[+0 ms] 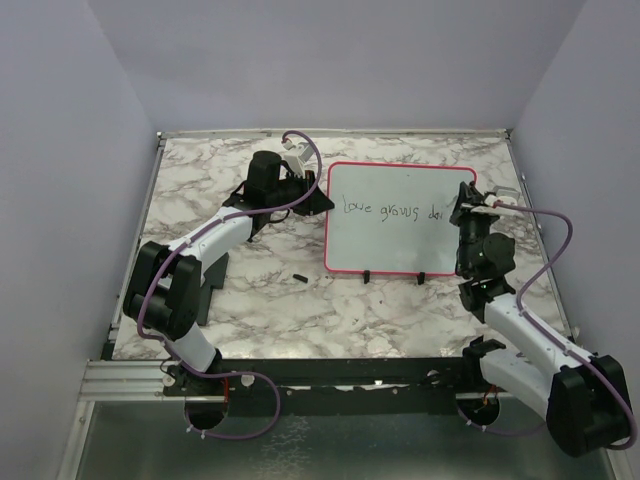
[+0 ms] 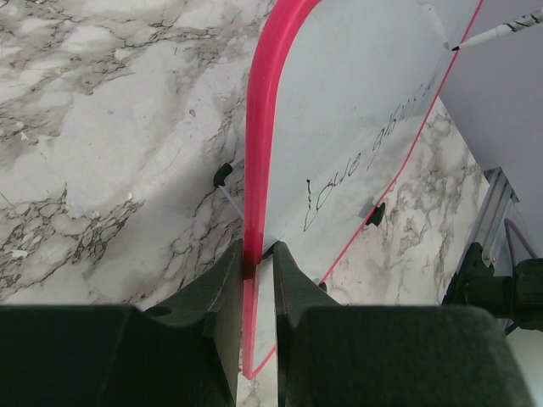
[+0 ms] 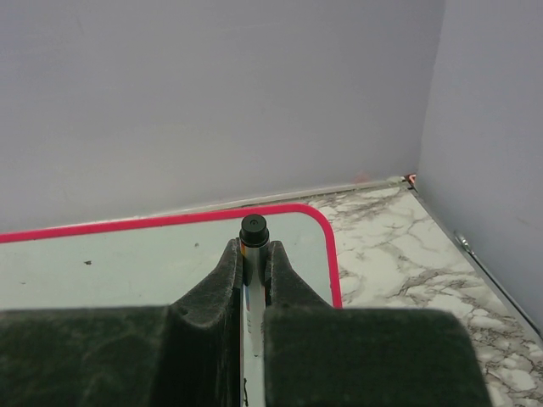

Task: Write a sentence on the whiteboard

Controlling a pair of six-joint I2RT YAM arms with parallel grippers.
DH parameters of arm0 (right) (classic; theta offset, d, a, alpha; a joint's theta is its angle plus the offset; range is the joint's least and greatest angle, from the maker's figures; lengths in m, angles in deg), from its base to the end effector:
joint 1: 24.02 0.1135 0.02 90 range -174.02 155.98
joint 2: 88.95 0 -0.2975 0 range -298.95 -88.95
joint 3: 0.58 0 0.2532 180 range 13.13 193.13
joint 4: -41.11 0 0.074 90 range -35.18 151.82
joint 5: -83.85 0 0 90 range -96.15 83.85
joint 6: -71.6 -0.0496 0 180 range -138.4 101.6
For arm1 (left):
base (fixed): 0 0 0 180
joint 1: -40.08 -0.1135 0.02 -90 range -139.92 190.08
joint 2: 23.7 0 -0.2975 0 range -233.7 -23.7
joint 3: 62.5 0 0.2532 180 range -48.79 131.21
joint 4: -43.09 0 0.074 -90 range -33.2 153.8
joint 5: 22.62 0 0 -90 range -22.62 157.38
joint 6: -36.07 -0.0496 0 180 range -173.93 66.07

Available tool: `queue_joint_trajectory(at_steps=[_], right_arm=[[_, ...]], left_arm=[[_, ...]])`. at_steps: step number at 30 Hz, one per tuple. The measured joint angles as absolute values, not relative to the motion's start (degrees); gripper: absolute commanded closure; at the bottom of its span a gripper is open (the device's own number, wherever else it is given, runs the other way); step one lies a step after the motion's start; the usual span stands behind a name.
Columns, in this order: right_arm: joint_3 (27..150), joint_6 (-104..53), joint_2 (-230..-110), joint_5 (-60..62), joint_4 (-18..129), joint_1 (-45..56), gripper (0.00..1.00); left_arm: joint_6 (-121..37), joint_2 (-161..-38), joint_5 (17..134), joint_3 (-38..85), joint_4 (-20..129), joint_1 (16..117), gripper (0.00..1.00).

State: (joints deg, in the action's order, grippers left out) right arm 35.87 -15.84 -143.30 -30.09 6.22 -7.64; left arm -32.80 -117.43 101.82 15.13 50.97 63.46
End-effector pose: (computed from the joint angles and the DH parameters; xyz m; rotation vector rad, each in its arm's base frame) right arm 0.1992 0.0376 0.3123 0.1476 1.2923 -0.0599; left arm 0.3447 -0.1796 0.2935 0.4503 2.0296 -1.0861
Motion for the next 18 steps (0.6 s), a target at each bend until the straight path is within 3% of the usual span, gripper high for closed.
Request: queue_joint_trajectory(at_steps=[18], right_arm=[[36.13,-16.16,-143.06,-30.03,6.02,-7.64,0.99]], left_arm=[[-32.80,-117.43,101.82,15.13,50.97,63.46,1.00]])
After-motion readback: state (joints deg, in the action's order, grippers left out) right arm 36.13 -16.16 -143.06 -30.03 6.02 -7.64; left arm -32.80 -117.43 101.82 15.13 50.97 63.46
